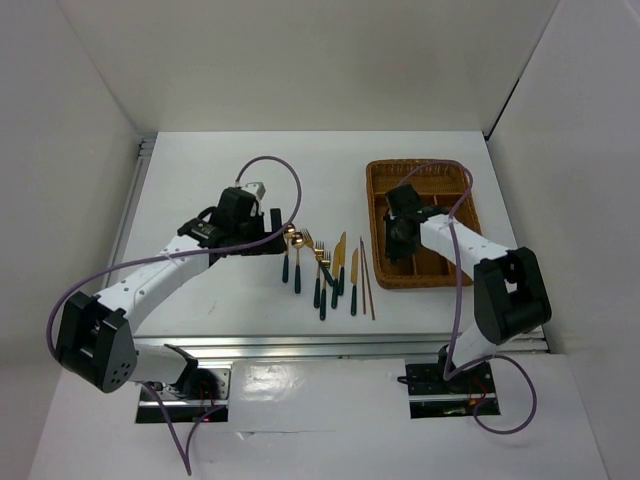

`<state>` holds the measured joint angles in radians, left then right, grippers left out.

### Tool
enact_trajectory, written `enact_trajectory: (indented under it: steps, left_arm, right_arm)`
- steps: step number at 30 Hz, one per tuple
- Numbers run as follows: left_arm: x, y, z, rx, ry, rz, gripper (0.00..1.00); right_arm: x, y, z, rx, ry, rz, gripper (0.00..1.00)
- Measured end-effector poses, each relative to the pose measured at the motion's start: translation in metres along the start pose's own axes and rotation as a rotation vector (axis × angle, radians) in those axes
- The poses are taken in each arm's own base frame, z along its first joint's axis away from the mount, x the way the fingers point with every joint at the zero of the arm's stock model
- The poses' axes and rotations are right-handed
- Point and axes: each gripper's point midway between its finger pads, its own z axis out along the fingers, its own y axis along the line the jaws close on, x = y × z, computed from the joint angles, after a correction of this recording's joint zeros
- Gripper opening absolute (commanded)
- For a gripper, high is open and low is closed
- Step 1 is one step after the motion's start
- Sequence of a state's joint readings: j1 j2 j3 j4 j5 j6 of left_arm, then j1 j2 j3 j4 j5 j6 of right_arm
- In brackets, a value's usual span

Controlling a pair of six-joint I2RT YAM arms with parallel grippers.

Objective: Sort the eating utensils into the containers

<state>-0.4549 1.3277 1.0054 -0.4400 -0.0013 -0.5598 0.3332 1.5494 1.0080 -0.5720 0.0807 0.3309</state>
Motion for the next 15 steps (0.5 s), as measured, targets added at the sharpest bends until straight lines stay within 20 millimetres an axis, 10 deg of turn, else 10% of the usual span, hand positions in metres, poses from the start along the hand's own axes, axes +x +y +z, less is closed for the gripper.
enact_trajectory:
  steps: [9, 15]
  left_arm:
    - [0.015, 0.004, 0.022, -0.009, 0.068, 0.005, 0.97]
    - [0.029, 0.009, 0.034, -0.020, 0.115, 0.003, 0.94]
  right_arm:
    - [0.003, 0.001, 0.015, 0.011, 0.047, -0.005, 0.78]
    - [-0.029, 0.007, -0.011, 0.008, -0.025, 0.009, 0.92]
